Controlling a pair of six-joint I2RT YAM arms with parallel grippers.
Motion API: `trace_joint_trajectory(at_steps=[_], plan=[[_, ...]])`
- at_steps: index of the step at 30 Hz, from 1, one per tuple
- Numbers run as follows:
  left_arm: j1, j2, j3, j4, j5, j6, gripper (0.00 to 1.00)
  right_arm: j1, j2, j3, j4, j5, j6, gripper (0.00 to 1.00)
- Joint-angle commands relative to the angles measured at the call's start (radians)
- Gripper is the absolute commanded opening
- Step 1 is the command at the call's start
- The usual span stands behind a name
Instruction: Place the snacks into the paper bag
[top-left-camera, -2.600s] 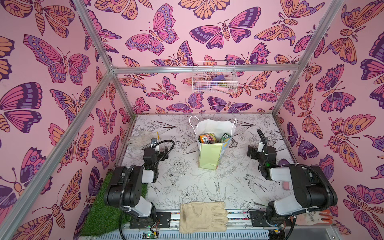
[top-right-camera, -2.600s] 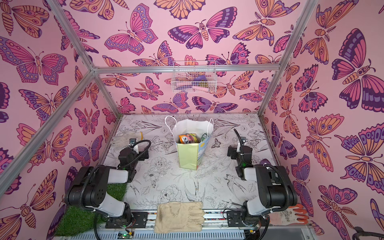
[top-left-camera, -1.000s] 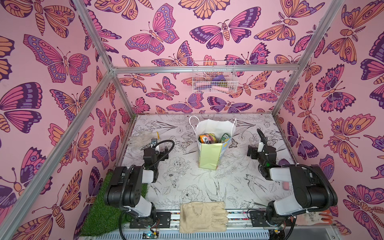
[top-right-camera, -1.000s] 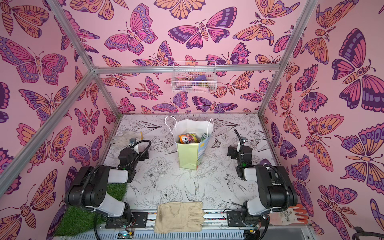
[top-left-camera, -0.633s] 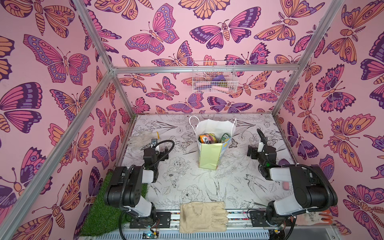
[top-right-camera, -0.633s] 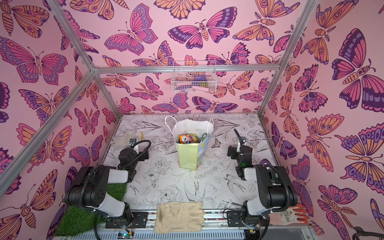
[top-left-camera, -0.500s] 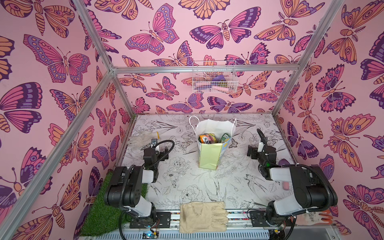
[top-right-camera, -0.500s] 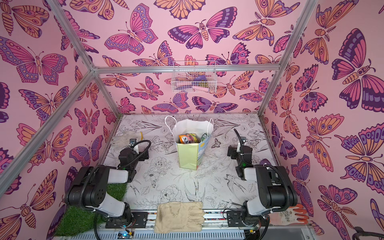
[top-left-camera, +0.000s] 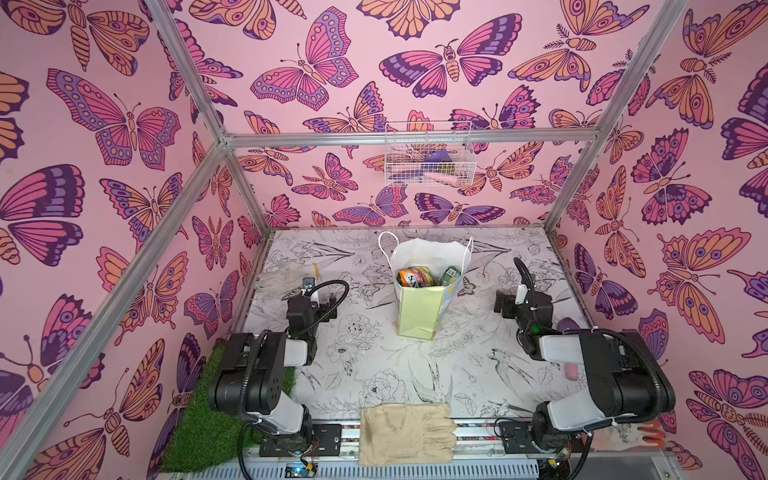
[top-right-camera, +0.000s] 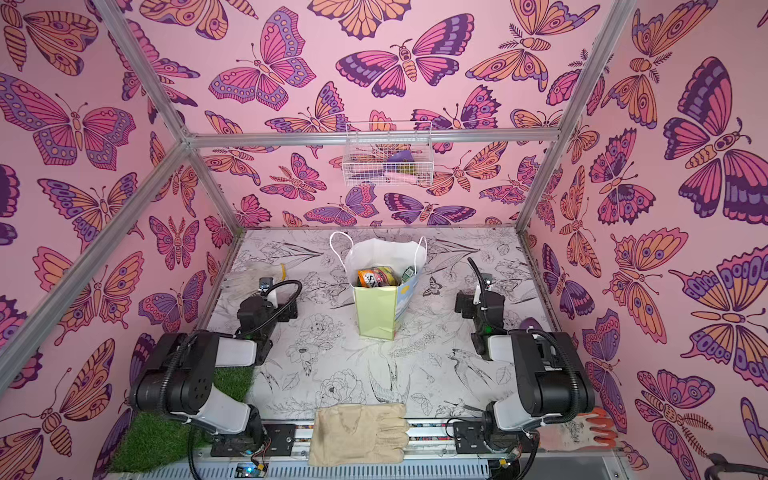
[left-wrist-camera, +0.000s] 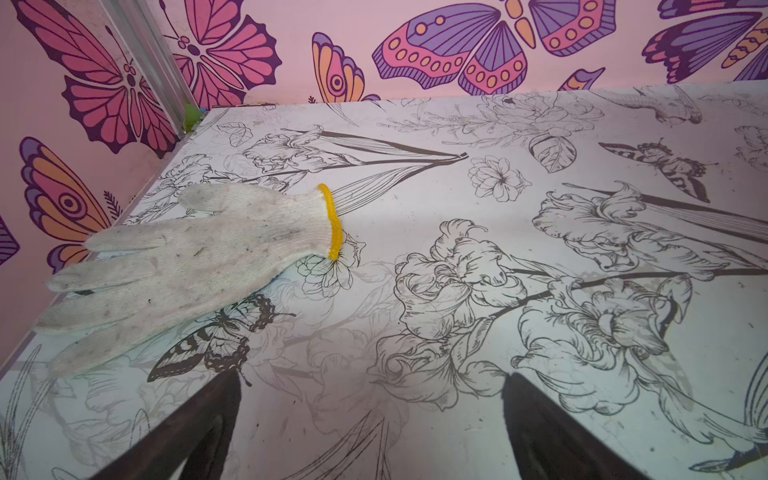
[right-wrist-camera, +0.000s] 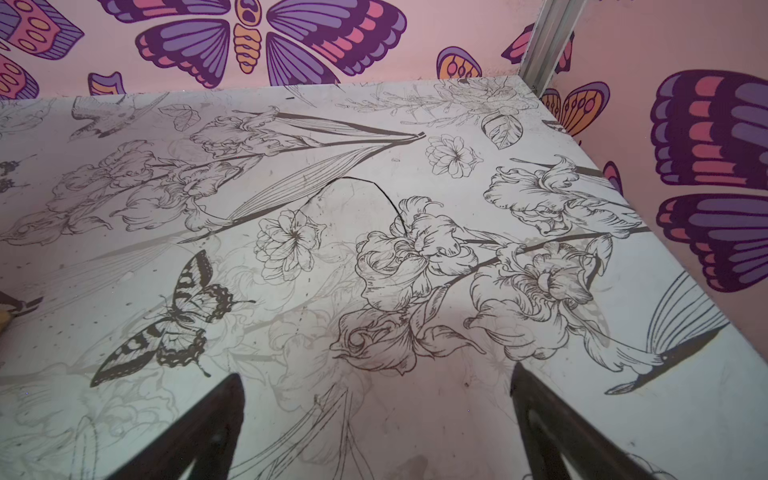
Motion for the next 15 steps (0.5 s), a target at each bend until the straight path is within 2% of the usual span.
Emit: trace_joint_trajectory(at_steps=[1,8,11,15], plan=[[0.002,-0.014,0.002,0.007,0.015,-0.007,1.00,-0.004,-0.013,0.020,0.004,-0.009,0.000,0.99],[0.004,-0.012,0.004,0.003,0.017,-0.006,1.00,-0.003,-0.013,0.020,0.004,-0.007,0.001,0.99],[0.037,-0.013,0.015,-0.018,0.079,-0.025,1.00,-0.004,-0.013,0.020,0.004,-0.008,0.002,0.99],[0.038,-0.013,0.009,-0.009,0.080,-0.025,1.00,-0.003,-0.014,0.020,0.005,-0.007,0.000,0.99]])
